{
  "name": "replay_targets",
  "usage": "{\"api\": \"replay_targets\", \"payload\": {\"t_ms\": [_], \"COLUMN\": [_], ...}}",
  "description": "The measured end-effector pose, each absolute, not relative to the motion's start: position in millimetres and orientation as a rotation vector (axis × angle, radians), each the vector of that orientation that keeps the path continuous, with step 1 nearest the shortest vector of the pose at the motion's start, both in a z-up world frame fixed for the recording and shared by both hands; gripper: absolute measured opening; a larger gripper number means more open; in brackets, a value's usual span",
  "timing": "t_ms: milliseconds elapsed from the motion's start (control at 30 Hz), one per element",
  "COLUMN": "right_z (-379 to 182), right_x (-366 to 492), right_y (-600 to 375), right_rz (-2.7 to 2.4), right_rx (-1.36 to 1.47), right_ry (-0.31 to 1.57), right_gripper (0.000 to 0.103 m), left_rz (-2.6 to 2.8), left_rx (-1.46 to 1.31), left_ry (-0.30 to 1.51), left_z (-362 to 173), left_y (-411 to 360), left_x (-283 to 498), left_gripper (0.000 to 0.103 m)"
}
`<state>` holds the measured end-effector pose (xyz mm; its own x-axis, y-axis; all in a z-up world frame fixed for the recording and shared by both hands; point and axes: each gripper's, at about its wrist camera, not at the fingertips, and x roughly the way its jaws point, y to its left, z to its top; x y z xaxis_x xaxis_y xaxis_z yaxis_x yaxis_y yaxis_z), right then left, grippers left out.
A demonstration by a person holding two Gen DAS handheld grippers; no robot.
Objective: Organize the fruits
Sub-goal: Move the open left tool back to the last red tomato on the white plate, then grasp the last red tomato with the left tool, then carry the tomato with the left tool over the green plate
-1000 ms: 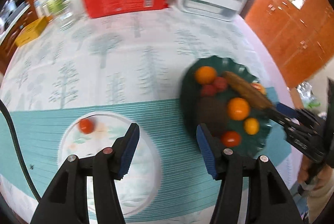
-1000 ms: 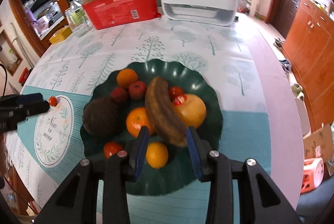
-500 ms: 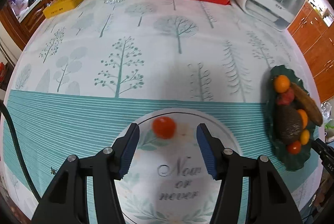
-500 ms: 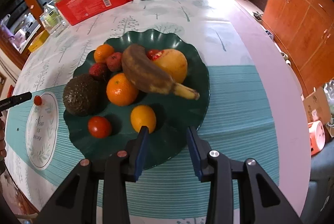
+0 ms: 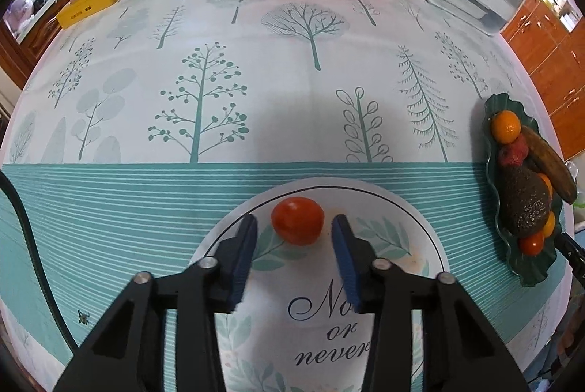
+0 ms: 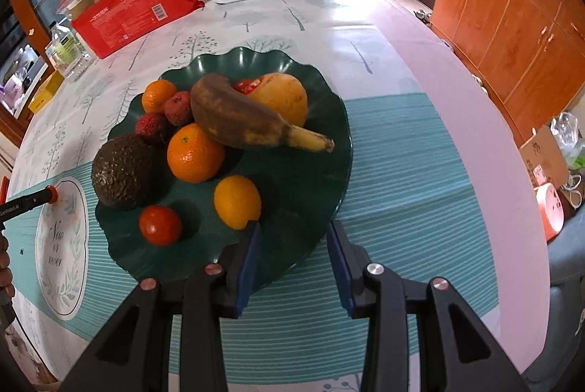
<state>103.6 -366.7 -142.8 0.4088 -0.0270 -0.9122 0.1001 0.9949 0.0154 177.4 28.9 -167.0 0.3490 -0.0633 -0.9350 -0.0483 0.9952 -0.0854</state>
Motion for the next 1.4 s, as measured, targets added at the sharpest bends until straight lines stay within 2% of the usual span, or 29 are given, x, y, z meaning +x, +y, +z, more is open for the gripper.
{"api": "replay_targets", "payload": {"t_ms": [133, 567, 767, 1133, 1400], "right_z": [-145.3, -148.6, -149.0, -144.8, -139.4], "right_x": [103.8, 103.5, 103.7, 107.1, 110.1], "right_y": [-365.9, -364.7, -364.9, -369.9, -377.9], "right_rz": [-0.087, -0.093, -0.092, -0.071, -0.020], "right_rx": [0.076, 0.082, 0.085, 0.080, 0.076], "right_ry": [1.151, 1.152, 1.151, 1.146, 1.138], "right_gripper": [0.038, 0.038, 0.038, 0.038, 0.038], "left_rz": [-0.016, -0.022, -0.052, -0.232, -0.328], "left_rx": [-0.098, -0.086, -0.081, -0.019, 0.007], "left_ry": [1.217, 1.204, 1.182, 1.092, 1.052], "left_z": [-170.9, -172.3, -154.4, -89.2, -68.2], "left_y": [25.6, 21.5, 12.3, -62.7, -130.8], "left_x": [179.8, 178.7, 171.4, 153.8, 161.0], "left_gripper": [0.030, 0.028, 0.027, 0.027, 0.027]}}
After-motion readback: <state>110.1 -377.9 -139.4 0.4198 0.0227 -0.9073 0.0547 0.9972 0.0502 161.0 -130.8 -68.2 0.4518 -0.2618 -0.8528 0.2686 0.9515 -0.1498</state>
